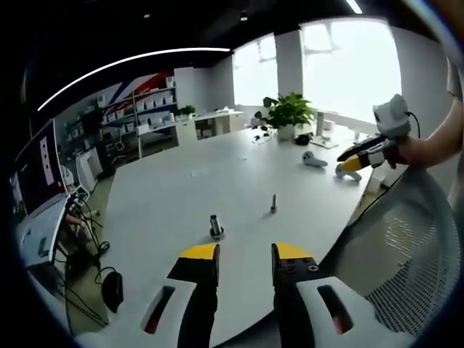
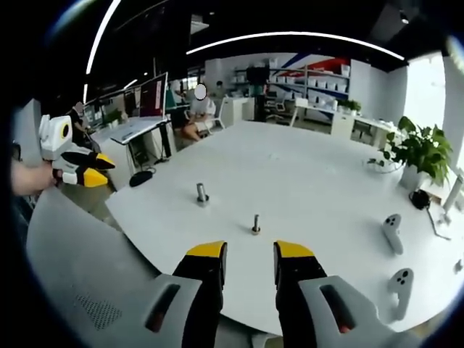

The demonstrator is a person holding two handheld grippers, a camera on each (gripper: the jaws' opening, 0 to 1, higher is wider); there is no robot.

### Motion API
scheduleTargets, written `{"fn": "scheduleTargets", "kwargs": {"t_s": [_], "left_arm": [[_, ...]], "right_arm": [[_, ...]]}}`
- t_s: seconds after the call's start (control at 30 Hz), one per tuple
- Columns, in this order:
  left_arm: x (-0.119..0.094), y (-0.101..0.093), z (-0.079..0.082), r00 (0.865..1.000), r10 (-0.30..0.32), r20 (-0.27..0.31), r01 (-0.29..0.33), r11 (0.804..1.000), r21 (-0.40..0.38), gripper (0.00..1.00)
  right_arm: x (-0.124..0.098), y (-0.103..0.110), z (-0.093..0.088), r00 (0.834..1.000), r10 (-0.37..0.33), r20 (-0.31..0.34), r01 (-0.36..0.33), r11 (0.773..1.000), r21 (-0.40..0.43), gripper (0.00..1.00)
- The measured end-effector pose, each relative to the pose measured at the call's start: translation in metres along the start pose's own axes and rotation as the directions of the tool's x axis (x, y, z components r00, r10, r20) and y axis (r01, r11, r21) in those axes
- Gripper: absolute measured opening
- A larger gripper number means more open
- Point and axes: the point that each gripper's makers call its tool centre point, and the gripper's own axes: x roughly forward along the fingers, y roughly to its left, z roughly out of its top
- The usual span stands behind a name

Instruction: Place the washer onto the threaded stud by aligning its center hole with the stud, sliding it down to the base, and recovering from edge contact or off-axis alignment until the washer reaches the visible bottom stop.

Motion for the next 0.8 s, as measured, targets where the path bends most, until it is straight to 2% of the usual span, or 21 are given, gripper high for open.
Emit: {"fn": "scheduleTargets", "kwargs": {"t_s": [0.43, 0.8], "left_arm": [[-0.0004, 0.0017, 0.0004, 1.000, 0.004, 0.004, -0.004, 1.000, -0.012, 0.27], [0.0016, 0.0011, -0.0048, 1.000, 0.000, -0.027, 0.000, 1.000, -0.013, 0.27]], "right_arm": [[0.0003, 0.0000, -0.0009, 1.000, 0.002, -0.003, -0.002, 1.000, 0.014, 0.28], [0.0017, 0.0026, -0.0039, 1.000, 0.016, -0.020, -0.015, 1.000, 0.018, 0.28]]}}
